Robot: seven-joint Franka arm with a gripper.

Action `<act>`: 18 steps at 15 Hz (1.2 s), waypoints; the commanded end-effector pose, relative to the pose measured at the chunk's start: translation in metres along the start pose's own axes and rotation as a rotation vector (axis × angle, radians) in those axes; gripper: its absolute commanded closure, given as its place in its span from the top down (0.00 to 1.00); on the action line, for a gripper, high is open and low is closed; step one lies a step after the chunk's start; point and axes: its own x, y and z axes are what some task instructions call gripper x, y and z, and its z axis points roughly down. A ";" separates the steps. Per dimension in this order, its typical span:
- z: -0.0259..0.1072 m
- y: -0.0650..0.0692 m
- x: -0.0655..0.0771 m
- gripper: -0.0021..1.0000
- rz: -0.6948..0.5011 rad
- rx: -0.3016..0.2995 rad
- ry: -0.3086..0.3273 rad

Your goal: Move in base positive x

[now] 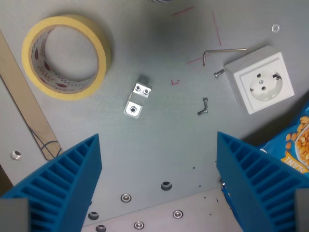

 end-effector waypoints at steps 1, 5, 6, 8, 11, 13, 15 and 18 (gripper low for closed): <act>-0.003 -0.003 0.005 1.00 0.000 0.001 0.005; -0.003 -0.014 0.025 1.00 0.000 0.001 0.005; -0.003 -0.017 0.030 1.00 0.000 0.001 0.005; -0.002 -0.022 0.040 1.00 0.000 0.001 0.005; -0.002 -0.031 0.055 1.00 0.000 0.001 0.005; -0.001 -0.036 0.065 1.00 0.000 0.001 0.005; 0.000 -0.042 0.075 1.00 0.000 0.001 0.005; 0.001 -0.050 0.090 1.00 0.000 0.001 0.005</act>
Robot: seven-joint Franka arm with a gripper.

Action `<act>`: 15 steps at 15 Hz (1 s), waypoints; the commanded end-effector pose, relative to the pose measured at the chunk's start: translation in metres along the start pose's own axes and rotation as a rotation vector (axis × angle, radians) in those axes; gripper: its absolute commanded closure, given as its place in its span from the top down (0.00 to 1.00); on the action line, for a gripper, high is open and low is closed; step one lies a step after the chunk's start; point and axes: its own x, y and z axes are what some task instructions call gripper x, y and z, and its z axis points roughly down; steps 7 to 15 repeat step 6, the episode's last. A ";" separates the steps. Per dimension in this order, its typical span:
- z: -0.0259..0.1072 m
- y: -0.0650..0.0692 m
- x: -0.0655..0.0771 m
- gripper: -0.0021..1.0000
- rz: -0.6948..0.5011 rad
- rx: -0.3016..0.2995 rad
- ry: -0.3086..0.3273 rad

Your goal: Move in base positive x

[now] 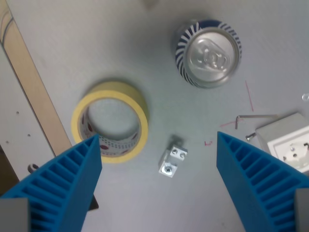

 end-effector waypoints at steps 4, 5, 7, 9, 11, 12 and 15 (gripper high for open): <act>0.001 -0.019 0.032 1.00 0.018 -0.027 -0.051; 0.002 -0.021 0.037 1.00 0.018 -0.027 -0.051; 0.002 -0.024 0.042 1.00 0.018 -0.027 -0.051; 0.002 -0.024 0.042 1.00 0.018 -0.027 -0.051; 0.002 -0.024 0.042 1.00 0.018 -0.027 -0.051; 0.002 -0.024 0.042 1.00 0.018 -0.027 -0.051; 0.002 -0.024 0.042 1.00 0.018 -0.027 -0.051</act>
